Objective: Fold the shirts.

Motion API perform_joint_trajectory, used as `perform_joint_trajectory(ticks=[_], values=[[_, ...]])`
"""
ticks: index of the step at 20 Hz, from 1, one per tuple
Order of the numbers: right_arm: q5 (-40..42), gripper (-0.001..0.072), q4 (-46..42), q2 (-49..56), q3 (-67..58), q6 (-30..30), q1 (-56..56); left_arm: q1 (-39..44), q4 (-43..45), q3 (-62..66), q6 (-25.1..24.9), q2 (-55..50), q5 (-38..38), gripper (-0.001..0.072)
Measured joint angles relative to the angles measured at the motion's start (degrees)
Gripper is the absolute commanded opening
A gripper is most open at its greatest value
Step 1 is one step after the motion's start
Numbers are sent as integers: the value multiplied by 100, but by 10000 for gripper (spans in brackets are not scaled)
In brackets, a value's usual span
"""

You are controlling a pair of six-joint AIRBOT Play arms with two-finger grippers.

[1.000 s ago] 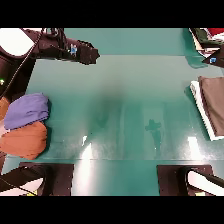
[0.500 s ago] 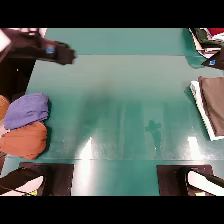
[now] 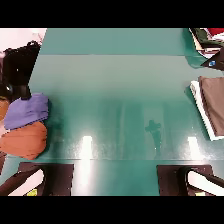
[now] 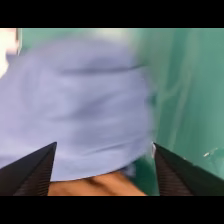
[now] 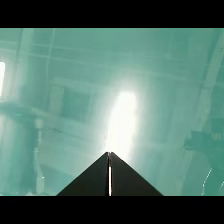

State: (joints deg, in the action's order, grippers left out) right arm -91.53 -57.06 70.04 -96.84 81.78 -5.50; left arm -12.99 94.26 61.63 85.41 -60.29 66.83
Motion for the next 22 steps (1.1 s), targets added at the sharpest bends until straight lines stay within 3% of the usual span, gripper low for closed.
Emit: perform_joint_trajectory(ticks=[3,4,5,6,7,12,17,22], values=[[4,14,0,4,0,0,-2,-249,66,-787,7,-142,-662,718],[4,14,2,4,0,0,0,-291,85,-929,7,-212,-817,602],[4,14,2,4,2,2,0,-326,98,-1043,24,-275,-903,319],[4,14,0,4,7,2,-2,-345,101,-1115,42,-313,-984,94],[7,14,2,4,7,2,-2,-361,98,-1172,70,-341,-1032,23],[31,14,4,2,7,4,0,-398,109,-968,146,-184,-901,22],[603,15,190,-210,7,7,0,-299,-260,855,157,417,-352,22],[1469,14,319,-649,7,7,0,999,-802,3062,0,662,-7,20]])
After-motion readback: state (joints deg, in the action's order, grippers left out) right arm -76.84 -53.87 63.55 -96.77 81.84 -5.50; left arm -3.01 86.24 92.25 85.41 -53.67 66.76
